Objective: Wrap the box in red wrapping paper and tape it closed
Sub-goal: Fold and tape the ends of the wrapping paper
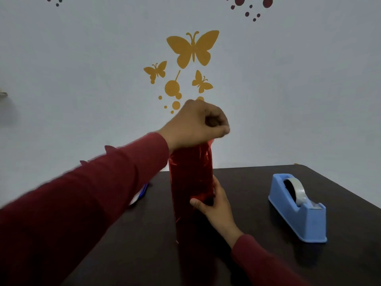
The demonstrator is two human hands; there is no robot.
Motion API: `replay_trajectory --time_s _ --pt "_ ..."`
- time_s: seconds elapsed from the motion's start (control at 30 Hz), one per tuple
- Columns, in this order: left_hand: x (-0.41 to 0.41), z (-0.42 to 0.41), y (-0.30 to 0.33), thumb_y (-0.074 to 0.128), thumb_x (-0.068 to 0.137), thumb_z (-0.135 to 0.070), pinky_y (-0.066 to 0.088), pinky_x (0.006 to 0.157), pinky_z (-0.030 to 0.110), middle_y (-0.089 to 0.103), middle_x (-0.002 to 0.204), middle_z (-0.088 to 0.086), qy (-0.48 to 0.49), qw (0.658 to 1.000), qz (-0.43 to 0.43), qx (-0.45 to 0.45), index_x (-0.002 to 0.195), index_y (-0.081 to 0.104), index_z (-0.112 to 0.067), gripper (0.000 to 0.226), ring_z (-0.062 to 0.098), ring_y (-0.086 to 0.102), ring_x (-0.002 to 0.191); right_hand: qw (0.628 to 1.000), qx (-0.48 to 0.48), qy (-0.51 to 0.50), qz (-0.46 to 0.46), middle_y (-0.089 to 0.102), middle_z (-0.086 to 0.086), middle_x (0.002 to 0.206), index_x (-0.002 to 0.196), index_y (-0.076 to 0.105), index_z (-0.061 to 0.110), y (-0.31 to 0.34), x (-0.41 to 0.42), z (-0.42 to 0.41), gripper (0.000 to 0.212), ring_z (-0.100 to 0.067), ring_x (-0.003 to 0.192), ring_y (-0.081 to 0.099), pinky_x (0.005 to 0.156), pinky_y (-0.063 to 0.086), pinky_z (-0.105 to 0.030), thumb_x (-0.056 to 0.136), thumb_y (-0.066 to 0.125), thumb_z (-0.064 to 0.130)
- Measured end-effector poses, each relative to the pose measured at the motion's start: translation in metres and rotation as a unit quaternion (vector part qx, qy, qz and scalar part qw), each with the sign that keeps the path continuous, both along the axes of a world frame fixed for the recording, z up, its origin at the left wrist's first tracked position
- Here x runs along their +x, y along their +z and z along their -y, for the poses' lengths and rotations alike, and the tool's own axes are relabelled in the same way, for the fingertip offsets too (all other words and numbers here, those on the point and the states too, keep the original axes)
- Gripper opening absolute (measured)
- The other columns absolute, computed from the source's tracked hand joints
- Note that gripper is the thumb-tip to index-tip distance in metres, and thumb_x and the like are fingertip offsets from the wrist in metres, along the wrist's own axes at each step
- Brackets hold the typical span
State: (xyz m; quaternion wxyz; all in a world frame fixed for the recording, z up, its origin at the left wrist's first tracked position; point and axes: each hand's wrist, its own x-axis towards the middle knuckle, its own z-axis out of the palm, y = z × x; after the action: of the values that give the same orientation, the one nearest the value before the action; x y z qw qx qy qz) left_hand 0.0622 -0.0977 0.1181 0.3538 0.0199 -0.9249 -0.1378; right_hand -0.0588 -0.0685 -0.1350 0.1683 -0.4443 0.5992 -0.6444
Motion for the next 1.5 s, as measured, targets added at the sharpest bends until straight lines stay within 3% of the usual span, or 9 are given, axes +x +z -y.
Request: replay_trajectory --time_s 0.17,0.3,0.4,0.53,0.67,0.97,1.2,1.3,1.5 --pt "-0.034 -0.024 -0.066 0.078 0.088 -0.016 0.055 0.072 0.021 0.075 0.074 -0.009 -0.050 0.997 -0.043 0.044 0.087 0.080 -0.017 0.002 0.010 0.070 0.070 0.996 0.079 -0.046 -0.020 0.027 0.007 0.163 0.164 0.019 0.029 0.013 -0.015 -0.037 0.115 -0.018 0.142 0.044 0.109 0.045 -0.036 0.075 0.088 0.054" --pt "-0.082 -0.038 -0.119 0.077 0.088 -0.011 0.045 0.069 0.010 0.074 0.077 -0.009 -0.062 0.987 -0.090 0.116 0.088 0.079 -0.017 0.006 0.007 0.068 0.072 0.980 0.112 -0.161 -0.034 0.064 0.005 0.130 0.136 0.061 0.023 0.036 -0.050 -0.091 0.047 -0.009 0.110 0.064 0.077 0.045 -0.015 0.093 0.075 0.034" --pt "-0.126 -0.047 -0.159 0.072 0.087 -0.005 0.047 0.071 0.012 0.074 0.084 -0.015 -0.046 0.980 -0.119 0.150 0.094 0.080 -0.018 0.016 0.000 0.067 0.076 0.958 0.086 -0.267 -0.059 0.074 0.008 0.091 0.100 0.075 0.025 0.051 -0.075 -0.139 0.010 -0.009 0.085 0.069 0.070 0.048 -0.016 0.092 0.069 0.023" --pt "-0.167 -0.059 -0.204 0.073 0.083 -0.021 0.052 0.089 0.026 0.069 0.118 -0.011 -0.083 0.980 -0.077 0.165 0.121 0.070 -0.023 0.038 0.008 0.063 0.110 0.927 0.081 -0.347 -0.121 0.072 0.014 0.085 0.087 0.075 0.025 0.068 -0.103 -0.184 0.009 0.000 0.079 0.066 0.070 0.046 -0.011 0.091 0.068 0.022" --pt "-0.187 -0.077 -0.236 0.083 0.083 -0.028 0.029 0.105 0.004 0.048 0.143 -0.012 -0.111 0.983 -0.023 0.147 0.141 0.053 -0.019 0.067 -0.012 0.038 0.131 0.882 0.267 -0.365 -0.130 0.067 0.011 0.081 0.085 0.073 0.022 0.083 -0.136 -0.197 0.016 -0.010 0.074 0.062 0.064 0.047 -0.027 0.084 0.064 0.035" --pt "-0.192 -0.072 -0.252 0.084 0.081 -0.051 0.018 0.109 0.000 0.030 0.161 -0.022 -0.110 0.985 0.003 0.137 0.159 0.035 -0.024 0.096 -0.023 0.020 0.140 0.882 0.368 -0.154 0.251 0.058 -0.011 0.125 0.117 0.066 0.007 0.092 -0.160 -0.192 0.030 -0.043 0.112 0.061 0.081 0.062 -0.059 0.094 0.076 0.023" --pt "-0.194 -0.070 -0.253 0.079 0.076 -0.070 0.025 0.117 0.020 0.023 0.163 -0.030 -0.110 0.983 0.028 0.144 0.160 0.026 -0.037 0.105 -0.012 0.022 0.147 0.902 0.248 -0.133 0.326 0.054 -0.011 0.140 0.114 0.070 0.002 0.095 -0.159 -0.191 0.020 -0.041 0.138 0.043 0.089 0.047 -0.081 0.096 0.070 0.011" --pt "-0.193 -0.070 -0.253 0.083 0.075 -0.064 0.024 0.112 0.011 0.023 0.161 -0.032 -0.119 0.980 0.028 0.158 0.159 0.027 -0.039 0.104 -0.015 0.023 0.144 0.913 0.180 -0.145 0.336 0.051 -0.008 0.148 0.107 0.075 0.006 0.094 -0.152 -0.192 0.014 -0.042 0.147 0.030 0.086 0.038 -0.089 0.098 0.069 0.015" --pt "-0.191 -0.069 -0.254 0.079 0.072 -0.072 0.021 0.109 0.005 0.018 0.164 -0.031 -0.119 0.984 0.033 0.125 0.162 0.023 -0.036 0.111 -0.015 0.018 0.146 0.928 0.083 -0.204 0.300 0.071 -0.021 0.121 0.100 0.077 0.001 0.067 -0.137 -0.203 0.015 -0.041 0.112 0.068 0.082 0.057 -0.069 0.086 0.077 0.006"
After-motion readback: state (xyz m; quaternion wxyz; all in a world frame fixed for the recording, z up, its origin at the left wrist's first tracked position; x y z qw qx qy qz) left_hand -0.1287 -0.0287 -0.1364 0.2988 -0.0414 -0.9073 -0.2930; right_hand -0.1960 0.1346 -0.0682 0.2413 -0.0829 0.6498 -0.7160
